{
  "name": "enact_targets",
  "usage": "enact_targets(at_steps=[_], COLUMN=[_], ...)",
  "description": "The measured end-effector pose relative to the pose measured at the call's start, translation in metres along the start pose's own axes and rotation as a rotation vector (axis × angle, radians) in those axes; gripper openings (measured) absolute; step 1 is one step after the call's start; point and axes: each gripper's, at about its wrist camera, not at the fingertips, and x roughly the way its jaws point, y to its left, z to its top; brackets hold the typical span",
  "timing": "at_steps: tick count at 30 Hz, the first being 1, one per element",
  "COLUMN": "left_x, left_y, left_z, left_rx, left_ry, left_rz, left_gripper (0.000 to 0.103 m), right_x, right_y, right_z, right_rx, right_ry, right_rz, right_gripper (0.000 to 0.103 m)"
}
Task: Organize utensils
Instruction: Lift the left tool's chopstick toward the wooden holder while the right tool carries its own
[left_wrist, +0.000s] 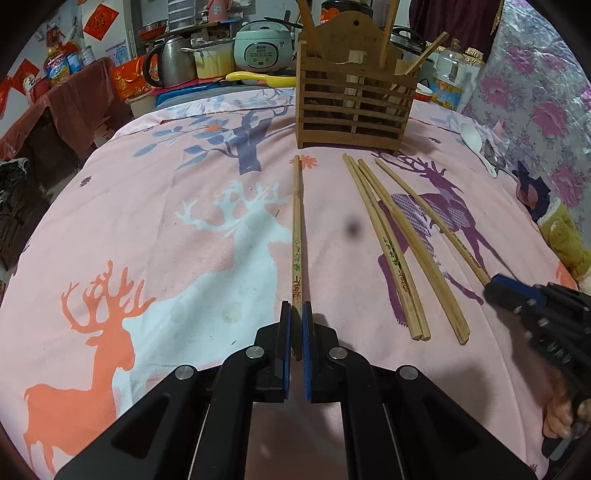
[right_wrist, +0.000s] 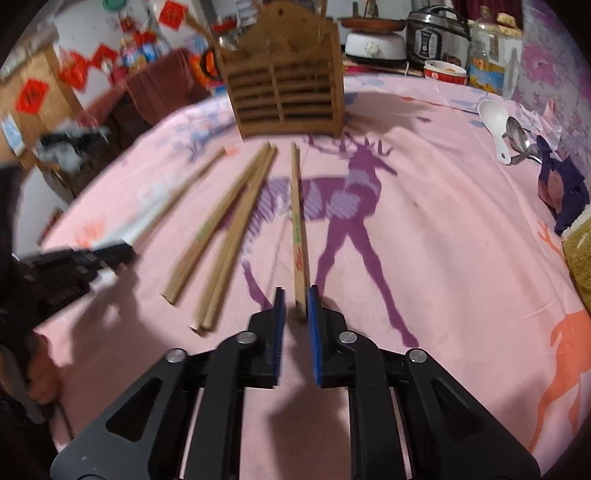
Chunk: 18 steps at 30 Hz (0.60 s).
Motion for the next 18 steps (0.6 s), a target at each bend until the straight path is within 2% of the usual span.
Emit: enact_targets(at_steps=[6, 7, 9, 13, 18], left_x=[0.005, 0.005, 0.003, -0.008, -0.037], left_y=[0.000, 0.000, 0.000, 0.000, -0.008], left_z=[0.000, -0.001, -0.001, 0.000, 0.007], left_rx=[0.002, 0.004, 0.004, -0.009, 0.014], left_ry=[0.022, 0.021, 0.016, -0.016, -0.068], left_rz=[0.002, 0.003, 0.002, -0.016, -0.007], left_gripper=[0.006, 0.006, 0.006, 0.006, 0.006], right_x=[-0.001, -0.001, -0.003, -0.016, -0.044], right_y=[0.000, -0.001, -0.002, 0.002, -0.002], right_z=[-0.001, -0.001, -0.001, -0.001, 0.009], right_rx=[-0.003, 0.000, 0.003, -0.013, 0.019], right_ry=[0.000, -0.002, -0.012, -0.077, -0.176], right_rz=[0.000, 0.000, 0.007, 0.000, 0.030], right_gripper=[0.016, 0.008, 0.006, 0.006, 0.006])
